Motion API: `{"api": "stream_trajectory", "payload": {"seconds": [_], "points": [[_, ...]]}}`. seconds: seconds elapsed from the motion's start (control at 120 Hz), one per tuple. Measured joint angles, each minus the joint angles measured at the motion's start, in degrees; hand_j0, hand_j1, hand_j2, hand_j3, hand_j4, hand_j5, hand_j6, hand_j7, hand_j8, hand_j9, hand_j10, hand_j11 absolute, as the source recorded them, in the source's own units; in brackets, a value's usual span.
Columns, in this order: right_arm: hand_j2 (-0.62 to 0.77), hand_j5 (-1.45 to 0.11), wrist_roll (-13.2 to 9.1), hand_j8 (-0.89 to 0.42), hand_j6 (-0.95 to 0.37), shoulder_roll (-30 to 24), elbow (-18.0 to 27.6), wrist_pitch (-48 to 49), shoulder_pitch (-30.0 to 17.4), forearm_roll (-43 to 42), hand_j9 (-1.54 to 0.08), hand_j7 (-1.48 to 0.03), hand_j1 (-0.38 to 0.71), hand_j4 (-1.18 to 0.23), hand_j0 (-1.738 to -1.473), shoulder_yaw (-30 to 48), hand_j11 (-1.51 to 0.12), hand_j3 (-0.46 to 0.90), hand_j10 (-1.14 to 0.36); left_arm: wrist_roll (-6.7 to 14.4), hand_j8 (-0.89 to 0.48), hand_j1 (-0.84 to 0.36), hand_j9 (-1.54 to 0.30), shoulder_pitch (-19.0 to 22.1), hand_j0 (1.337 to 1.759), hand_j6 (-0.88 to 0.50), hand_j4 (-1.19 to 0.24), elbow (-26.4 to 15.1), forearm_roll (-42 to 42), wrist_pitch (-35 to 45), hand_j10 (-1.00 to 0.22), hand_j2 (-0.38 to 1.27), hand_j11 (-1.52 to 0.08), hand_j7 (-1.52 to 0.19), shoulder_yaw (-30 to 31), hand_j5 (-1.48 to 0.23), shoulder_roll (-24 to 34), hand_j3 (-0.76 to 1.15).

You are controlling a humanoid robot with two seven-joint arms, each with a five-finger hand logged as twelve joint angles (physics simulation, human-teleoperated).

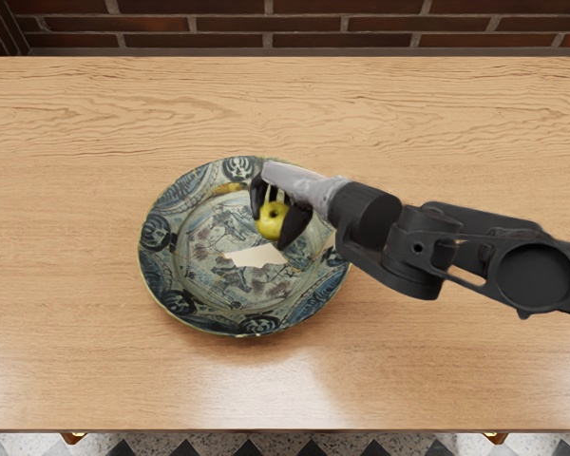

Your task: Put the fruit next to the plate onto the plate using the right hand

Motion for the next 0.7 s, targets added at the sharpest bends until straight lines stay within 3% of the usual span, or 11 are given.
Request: {"api": "stream_trajectory", "payload": {"seconds": [0.1,0.2,0.3,0.475,0.7], "points": [[0.13,-1.24,0.0,-0.36,-0.49,0.8,-0.9,-0.1,-1.1,-0.1,-1.2,-1.12,0.11,-0.81,-1.65,-0.4,-1.2,0.0,-0.6,0.0,0.0,0.35,0.0,0.0,1.658,0.0,0.0,0.0,0.0,0.0,0.0,0.0,0.0,0.0,0.0,0.0,0.0,0.0],[0.07,-0.78,0.0,-0.24,-0.32,2.7,-1.5,-0.5,-2.7,-0.3,-0.76,-0.71,-0.05,-0.52,-1.653,1.2,-0.76,0.0,-0.42,0.0,0.0,0.35,0.0,0.0,1.658,0.0,0.0,0.0,0.0,0.0,0.0,0.0,0.0,0.0,0.0,0.0,0.0,0.0],[0.04,-0.49,0.0,-0.15,-0.2,2.8,-1.7,2.4,-3.4,4.1,-0.47,-0.44,-0.16,-0.32,-1.655,5.2,-0.47,0.0,-0.26,0.0,0.0,0.35,0.0,0.0,1.658,0.0,0.0,0.0,0.0,0.0,0.0,0.0,0.0,0.0,0.0,0.0,0.0,0.0],[0.02,-0.22,0.0,-0.07,-0.09,-8.2,-1.8,16.5,0.3,28.3,-0.21,-0.2,-0.26,-0.14,-1.657,12.7,-0.21,0.0,-0.12,0.0,0.0,0.35,0.0,0.0,1.658,0.0,0.0,0.0,0.0,0.0,0.0,0.0,0.0,0.0,0.0,0.0,0.0,0.0],[0.0,-0.09,0.0,-0.04,-0.04,-23.1,-1.9,37.1,1.2,43.9,-0.08,-0.08,-0.31,-0.06,-1.658,18.8,-0.08,0.0,-0.05,0.0,0.0,0.35,0.0,0.0,1.658,0.0,0.0,0.0,0.0,0.0,0.0,0.0,0.0,0.0,0.0,0.0,0.0,0.0]]}}
